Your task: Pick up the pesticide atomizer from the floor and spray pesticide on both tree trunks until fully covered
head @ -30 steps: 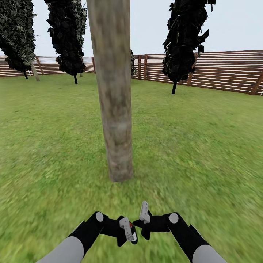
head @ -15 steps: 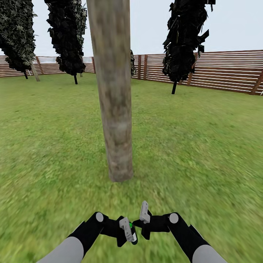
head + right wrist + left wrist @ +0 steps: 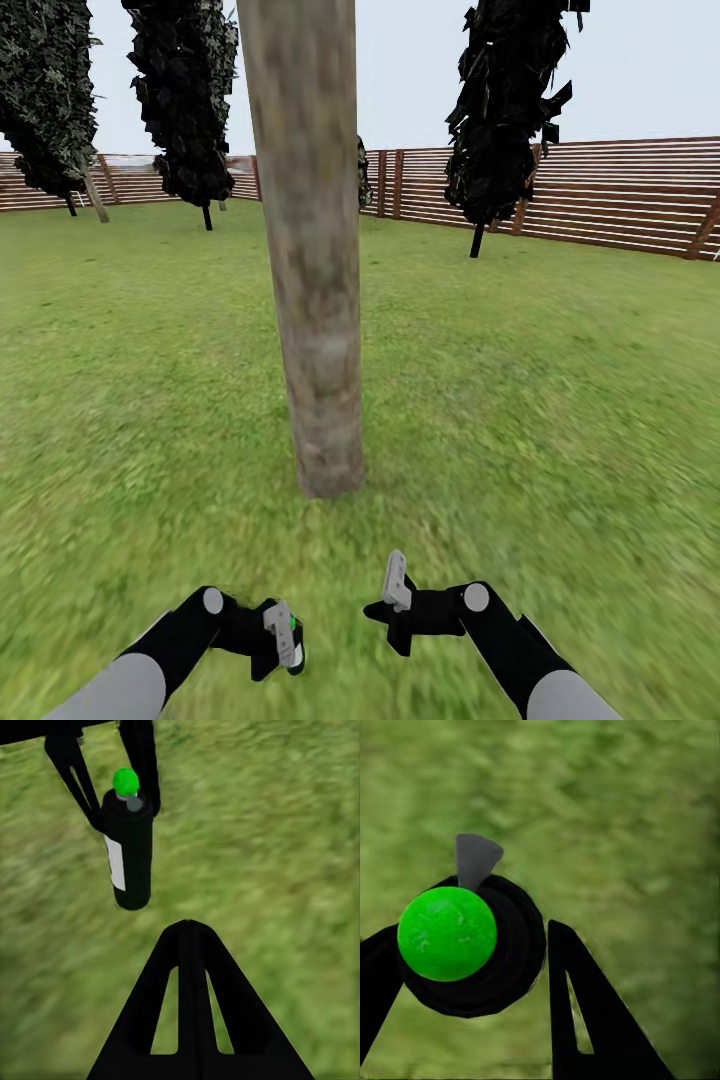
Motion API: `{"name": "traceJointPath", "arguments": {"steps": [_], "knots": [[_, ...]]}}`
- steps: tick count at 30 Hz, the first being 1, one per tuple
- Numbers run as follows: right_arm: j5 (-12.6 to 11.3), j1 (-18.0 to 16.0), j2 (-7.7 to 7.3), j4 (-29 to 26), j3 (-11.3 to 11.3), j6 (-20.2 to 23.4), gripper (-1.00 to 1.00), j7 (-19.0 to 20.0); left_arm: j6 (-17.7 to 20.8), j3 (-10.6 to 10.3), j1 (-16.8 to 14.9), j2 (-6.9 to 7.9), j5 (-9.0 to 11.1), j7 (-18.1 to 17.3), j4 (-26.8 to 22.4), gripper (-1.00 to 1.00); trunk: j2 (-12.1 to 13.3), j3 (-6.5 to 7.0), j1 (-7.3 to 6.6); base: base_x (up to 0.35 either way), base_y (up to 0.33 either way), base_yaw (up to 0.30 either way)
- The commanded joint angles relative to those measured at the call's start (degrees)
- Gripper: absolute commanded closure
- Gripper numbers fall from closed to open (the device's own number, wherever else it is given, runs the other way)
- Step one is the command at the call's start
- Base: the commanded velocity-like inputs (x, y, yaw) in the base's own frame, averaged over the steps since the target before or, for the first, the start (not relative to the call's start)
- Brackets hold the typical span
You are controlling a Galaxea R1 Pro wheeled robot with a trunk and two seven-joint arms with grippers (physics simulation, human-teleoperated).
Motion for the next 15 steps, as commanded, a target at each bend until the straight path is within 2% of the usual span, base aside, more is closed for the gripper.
{"name": "traceJointPath", "arguments": {"steps": [1, 4, 6, 9, 12, 13, 14, 15], "knots": [[0.54, -0.02, -0.05, -0.02, -0.08, -0.33, 1.0, 0.04, -0.74, -0.17, 0.04, 1.7, -0.18, 0.03, -0.17, 1.0, -0.02, -0.05, -0.01, 0.0, 0.0, 0.0], [0.56, -0.02, -0.34, 0.17, -0.13, -0.36, 1.0, -0.02, -0.98, -0.17, 0.1, 5.95, -0.17, 0.03, -0.21, 1.0, -0.02, -0.05, -0.01, 0.0, 0.0, 0.0], [0.58, -0.02, -0.46, 0.3, -0.2, -0.4, 1.0, -0.08, -0.87, -0.04, 0.11, 7.26, -0.18, 0.07, -0.13, 1.0, -0.02, -0.05, -0.01, 0.0, 0.0, 0.0], [0.59, -0.02, -0.79, 0.34, -0.41, -0.41, 1.0, -0.19, -0.66, 0.26, 0.11, 7.84, -0.1, 0.64, -0.02, 1.0, -0.02, -0.05, -0.01, 0.0, 0.0, 0.0], [0.4, -0.02, -3.33, 0.41, -0.64, -0.37, 1.0, -0.45, -0.43, 0.44, 0.13, 8.06, 0.23, 4.1, 0.18, 1.0, -0.02, -0.05, -0.01, 0.0, 0.0, 0.0], [0.3, -0.02, -4.99, 1.29, -1.76, -0.39, 1.0, -1.67, -0.36, 0.58, 0.12, 8.04, 0.44, 7.5, 0.26, 1.0, -0.02, -0.05, -0.01, 0.0, 0.0, 0.0], [0.21, -0.02, -6.18, 3.93, -5.83, -0.41, 1.0, -6.62, -0.32, 1.2, 0.13, 7.85, 0.6, 10.19, 0.36, 1.0, -0.02, -0.05, -0.01, 0.0, 0.0, 0.0], [0.2, -0.02, -6.55, 6.46, -9.96, -0.42, 1.0, -12.01, -0.3, 3.24, 0.12, 7.54, 1.11, 12.46, 1.39, 1.0, -0.02, -0.05, -0.01, 0.0, 0.0, 0.0]]}}
